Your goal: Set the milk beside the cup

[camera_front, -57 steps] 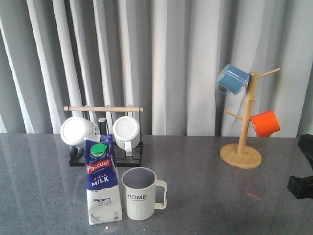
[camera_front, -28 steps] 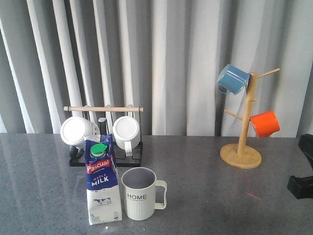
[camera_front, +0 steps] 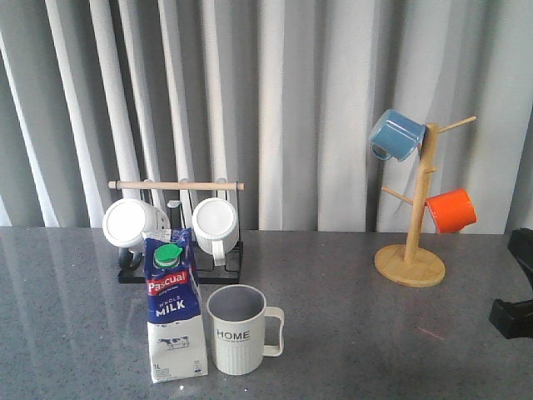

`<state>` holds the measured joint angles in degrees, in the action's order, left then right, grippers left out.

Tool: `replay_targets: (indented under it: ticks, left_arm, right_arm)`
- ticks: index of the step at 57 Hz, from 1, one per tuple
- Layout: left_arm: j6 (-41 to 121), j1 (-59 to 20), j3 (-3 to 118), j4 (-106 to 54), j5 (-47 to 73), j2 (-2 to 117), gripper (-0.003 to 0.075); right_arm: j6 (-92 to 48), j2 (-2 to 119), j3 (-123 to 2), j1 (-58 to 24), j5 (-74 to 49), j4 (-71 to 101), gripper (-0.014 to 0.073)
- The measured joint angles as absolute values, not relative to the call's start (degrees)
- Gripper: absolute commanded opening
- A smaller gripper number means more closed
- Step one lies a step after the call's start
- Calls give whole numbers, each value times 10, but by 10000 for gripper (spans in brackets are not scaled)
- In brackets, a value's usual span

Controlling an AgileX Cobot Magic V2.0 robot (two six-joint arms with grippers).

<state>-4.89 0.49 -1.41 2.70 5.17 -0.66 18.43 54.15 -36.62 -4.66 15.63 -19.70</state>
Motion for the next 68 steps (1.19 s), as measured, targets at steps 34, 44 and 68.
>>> replay_targets:
  ticks: [34, 44, 68]
  left_arm:
    - [-49, 5, -14, 27, 52, -7, -7]
    - [-49, 5, -14, 27, 52, -7, -7]
    - [-49, 5, -14, 27, 52, -7, -7]
  right_arm:
    - [-6, 440, -343, -46, 10, -39, -8]
    - [-60, 311, -221, -46, 18, -18, -8]
    - [-18, 18, 11, -13, -12, -7, -8]
